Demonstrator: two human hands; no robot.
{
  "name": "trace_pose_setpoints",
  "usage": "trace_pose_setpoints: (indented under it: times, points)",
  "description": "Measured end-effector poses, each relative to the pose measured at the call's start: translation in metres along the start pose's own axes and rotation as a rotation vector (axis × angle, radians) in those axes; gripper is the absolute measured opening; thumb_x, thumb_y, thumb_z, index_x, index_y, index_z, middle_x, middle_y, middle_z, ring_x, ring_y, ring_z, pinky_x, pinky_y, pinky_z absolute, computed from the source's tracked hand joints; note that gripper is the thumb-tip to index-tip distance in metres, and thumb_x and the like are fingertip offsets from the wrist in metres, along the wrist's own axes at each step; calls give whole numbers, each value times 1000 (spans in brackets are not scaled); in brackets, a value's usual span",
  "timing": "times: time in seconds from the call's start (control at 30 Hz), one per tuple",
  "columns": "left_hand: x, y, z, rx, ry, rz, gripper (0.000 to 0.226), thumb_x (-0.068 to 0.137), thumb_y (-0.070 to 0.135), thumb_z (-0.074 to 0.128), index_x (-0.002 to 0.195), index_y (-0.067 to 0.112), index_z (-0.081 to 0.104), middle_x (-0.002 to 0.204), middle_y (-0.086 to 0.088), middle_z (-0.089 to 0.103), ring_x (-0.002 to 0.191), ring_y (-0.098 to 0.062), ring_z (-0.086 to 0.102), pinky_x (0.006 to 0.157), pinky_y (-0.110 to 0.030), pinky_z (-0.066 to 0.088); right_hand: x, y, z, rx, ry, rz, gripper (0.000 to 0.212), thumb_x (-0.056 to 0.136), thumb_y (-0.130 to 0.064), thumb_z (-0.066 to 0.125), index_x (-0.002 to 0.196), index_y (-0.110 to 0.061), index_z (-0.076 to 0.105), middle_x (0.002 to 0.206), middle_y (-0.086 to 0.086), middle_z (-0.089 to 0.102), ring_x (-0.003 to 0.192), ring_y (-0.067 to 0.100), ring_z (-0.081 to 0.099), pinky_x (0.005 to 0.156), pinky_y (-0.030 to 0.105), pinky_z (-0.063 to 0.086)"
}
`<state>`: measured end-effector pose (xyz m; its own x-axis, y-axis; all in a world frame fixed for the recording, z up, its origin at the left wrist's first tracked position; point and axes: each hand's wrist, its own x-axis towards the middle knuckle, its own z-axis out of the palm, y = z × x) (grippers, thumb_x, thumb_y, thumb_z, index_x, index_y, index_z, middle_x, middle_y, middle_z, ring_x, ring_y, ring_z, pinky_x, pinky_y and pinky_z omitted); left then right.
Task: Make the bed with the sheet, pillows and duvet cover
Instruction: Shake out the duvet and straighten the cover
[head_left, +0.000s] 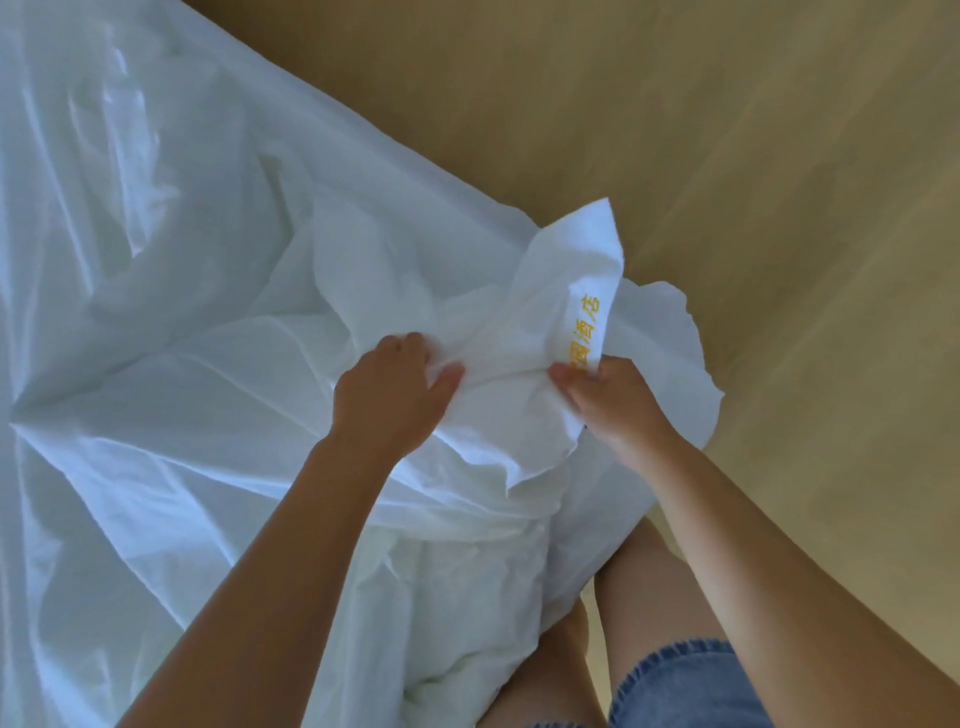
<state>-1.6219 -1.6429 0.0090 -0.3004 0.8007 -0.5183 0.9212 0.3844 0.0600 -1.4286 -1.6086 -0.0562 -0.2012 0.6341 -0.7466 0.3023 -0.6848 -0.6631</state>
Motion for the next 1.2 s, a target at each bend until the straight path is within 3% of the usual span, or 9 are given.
trace_pose_setpoints:
  times: [0.13, 0.27, 0.43, 0.57, 0.67, 0.77, 0.93, 1.03, 1.2]
  points:
    - [23, 42, 7, 28, 36, 127, 51, 89, 54, 47, 124, 17, 49, 118, -9, 48, 106, -29, 50, 82, -38, 41, -3, 15, -20, 360, -170, 337, 20, 96, -18, 50, 78, -11, 57, 51, -2, 56, 44, 8, 52, 40, 20, 42]
    - [66, 77, 12, 23, 46, 278, 37, 99, 37, 37, 127, 19, 54, 125, -9, 54, 115, -30, 47, 90, -40, 37, -12, 39, -26, 318, -273, 366, 19, 97, -21, 49, 88, -14, 63, 70, -1, 66, 64, 13, 62, 54, 24, 48]
    - [115, 66, 23, 21, -303, 108, 35, 96, 39, 41, 117, 19, 61, 124, -6, 59, 117, -29, 50, 99, -38, 39, 1, 49, -24, 379, -299, 350, 17, 93, -13, 49, 87, -16, 65, 74, -2, 67, 70, 12, 62, 60, 23, 49]
    - [113, 45, 18, -290, -86, -28, 33, 88, 31, 54, 63, 10, 56, 62, -7, 53, 71, -29, 52, 67, -32, 42, 21, 39, -21, 394, -194, 291, 14, 92, -14, 50, 89, -18, 63, 77, -4, 67, 73, 11, 61, 67, 26, 49]
    - [114, 22, 7, -509, -35, -262, 30, 84, 27, 59, 71, 1, 63, 65, -11, 52, 66, -24, 51, 63, -34, 46, 37, 17, -23, 453, -110, 182, 13, 89, -10, 54, 91, -17, 65, 86, 0, 70, 82, 16, 65, 79, 31, 51]
    - [124, 5, -2, -217, -178, -335, 20, 86, 25, 59, 81, 7, 67, 71, -9, 56, 79, -29, 59, 69, -32, 46, 52, -7, -22, 287, -123, 125, 15, 85, -1, 52, 91, -3, 65, 94, 22, 67, 85, 22, 58, 79, 34, 45]
    - [130, 4, 5, 107, -203, -197, 19, 82, 20, 59, 97, 14, 70, 101, -10, 65, 101, -31, 59, 74, -31, 44, 39, -1, -4, 171, -77, 201, 23, 80, 5, 51, 72, -5, 70, 72, 12, 65, 66, 18, 59, 65, 31, 46]
    - [124, 25, 15, 180, -113, 138, 37, 86, 11, 54, 122, 20, 59, 123, -9, 53, 116, -29, 48, 91, -36, 39, 12, 25, -7, 65, 49, 215, 17, 80, -2, 53, 66, -8, 61, 59, 7, 47, 56, 11, 43, 53, 26, 29]
    - [79, 67, 24, -65, -176, 379, 36, 86, 14, 47, 119, 15, 60, 115, -10, 60, 108, -31, 52, 92, -38, 39, -8, 34, -15, -89, -85, 216, 25, 84, -7, 58, 67, 11, 53, 62, 9, 41, 60, 15, 39, 56, 28, 26]
